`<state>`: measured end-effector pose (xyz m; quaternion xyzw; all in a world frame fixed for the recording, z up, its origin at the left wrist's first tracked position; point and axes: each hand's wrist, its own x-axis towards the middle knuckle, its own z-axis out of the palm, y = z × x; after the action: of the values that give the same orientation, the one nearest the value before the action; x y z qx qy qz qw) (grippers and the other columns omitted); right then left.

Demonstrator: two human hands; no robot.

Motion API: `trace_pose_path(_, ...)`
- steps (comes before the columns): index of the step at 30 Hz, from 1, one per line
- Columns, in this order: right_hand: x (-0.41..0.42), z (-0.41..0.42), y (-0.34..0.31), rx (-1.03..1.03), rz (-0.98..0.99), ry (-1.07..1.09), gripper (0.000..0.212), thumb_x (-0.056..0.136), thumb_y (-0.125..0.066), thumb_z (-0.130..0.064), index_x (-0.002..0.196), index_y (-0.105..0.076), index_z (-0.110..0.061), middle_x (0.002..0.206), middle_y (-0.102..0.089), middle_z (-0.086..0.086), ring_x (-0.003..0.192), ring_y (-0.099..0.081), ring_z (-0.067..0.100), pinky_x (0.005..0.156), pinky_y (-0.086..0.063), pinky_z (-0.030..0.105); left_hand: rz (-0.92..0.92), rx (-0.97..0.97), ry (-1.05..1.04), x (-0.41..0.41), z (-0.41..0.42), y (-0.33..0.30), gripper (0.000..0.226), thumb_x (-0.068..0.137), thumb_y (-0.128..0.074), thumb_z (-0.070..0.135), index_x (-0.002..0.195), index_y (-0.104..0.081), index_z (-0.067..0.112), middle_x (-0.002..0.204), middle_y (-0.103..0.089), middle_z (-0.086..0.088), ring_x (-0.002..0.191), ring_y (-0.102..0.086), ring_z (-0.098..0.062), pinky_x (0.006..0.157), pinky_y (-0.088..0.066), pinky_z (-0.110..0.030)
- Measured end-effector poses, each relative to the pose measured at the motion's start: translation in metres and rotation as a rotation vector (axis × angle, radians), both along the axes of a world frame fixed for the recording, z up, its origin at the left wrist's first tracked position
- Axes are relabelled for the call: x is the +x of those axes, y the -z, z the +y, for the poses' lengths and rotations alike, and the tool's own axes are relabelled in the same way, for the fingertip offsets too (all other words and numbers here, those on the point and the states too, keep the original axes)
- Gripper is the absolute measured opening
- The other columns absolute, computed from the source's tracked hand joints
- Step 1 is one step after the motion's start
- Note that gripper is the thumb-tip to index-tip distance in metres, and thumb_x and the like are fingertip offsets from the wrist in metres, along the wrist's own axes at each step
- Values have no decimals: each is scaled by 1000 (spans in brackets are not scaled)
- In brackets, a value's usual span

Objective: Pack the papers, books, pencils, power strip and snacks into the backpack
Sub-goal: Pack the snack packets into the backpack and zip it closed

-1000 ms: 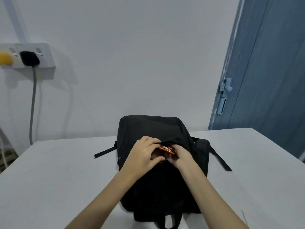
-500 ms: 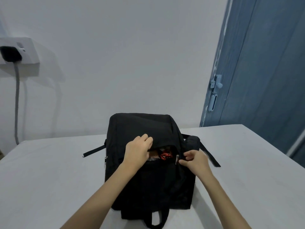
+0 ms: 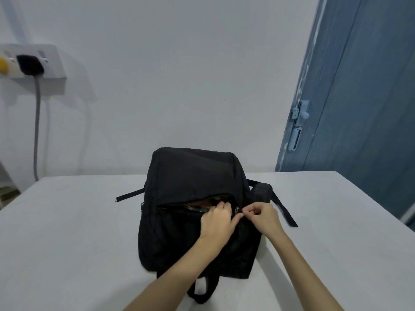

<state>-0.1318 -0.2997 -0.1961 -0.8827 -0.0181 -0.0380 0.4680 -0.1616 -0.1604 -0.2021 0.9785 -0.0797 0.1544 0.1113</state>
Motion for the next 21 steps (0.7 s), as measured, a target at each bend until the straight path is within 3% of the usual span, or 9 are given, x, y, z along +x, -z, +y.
trace_pose_path(3,2,-5,0,13,-76,-50,14,80,-69,-5,85,-70,-18,75,-62,-12,68,-55,4,60,-41,5,-12,-54,-88,3,-11,-4,41,45,-91,40,59,-59,18,56,-60,0,40,-58,-12,30,-33,-16)
trace_pose_path(4,2,-8,0,7,-117,-68,21,79,-70,-3,91,-69,-19,82,-62,-10,68,-54,5,62,-41,5,-13,-49,-104,-1,-12,-7,38,50,-90,35,66,-62,14,62,-63,-2,46,-62,-15,33,-38,-18)
trace_pose_path(6,3,-10,-1,-22,-178,-149,38,77,-72,-3,110,-66,-19,100,-60,-10,69,-51,3,67,-41,6,1,-114,-99,-3,-15,-17,25,83,-68,28,93,-63,6,94,-65,-9,80,-67,-24,60,-51,-28)
trace_pose_path(8,4,-9,2,-92,-233,-254,45,77,-73,-6,119,-62,-18,112,-59,-10,80,-50,0,80,-42,12,12,-267,-93,2,-14,-20,26,95,-48,27,105,-59,5,107,-62,-11,98,-62,-28,78,-47,-36)
trace_pose_path(10,6,-5,8,-179,-348,-253,35,78,-73,-13,113,-66,-16,110,-64,-8,88,-50,6,84,-44,24,59,-385,-96,2,-9,-29,24,94,-51,27,97,-64,7,99,-67,-12,94,-63,-30,81,-49,-36)
trace_pose_path(13,7,1,12,-302,-539,-169,15,78,-73,-12,93,-71,-14,92,-69,-5,79,-54,16,68,-47,29,120,-389,-130,-1,0,-44,24,91,-56,26,95,-67,5,97,-68,-15,94,-63,-32,84,-49,-38)
trace_pose_path(15,10,-1,12,-334,-615,-163,13,76,-74,-7,86,-72,-15,85,-70,-5,74,-57,21,63,-47,31,149,-367,-183,-6,15,-52,25,90,-59,26,92,-68,4,95,-68,-15,91,-64,-30,82,-51,-37)
trace_pose_path(21,15,-13,21,-311,-564,-167,13,78,-73,-8,86,-72,-18,85,-69,-8,74,-53,15,66,-44,26,198,-299,-355,-39,94,-78,27,85,-66,28,66,-58,11,82,-66,-11,84,-63,-27,72,-47,-30)
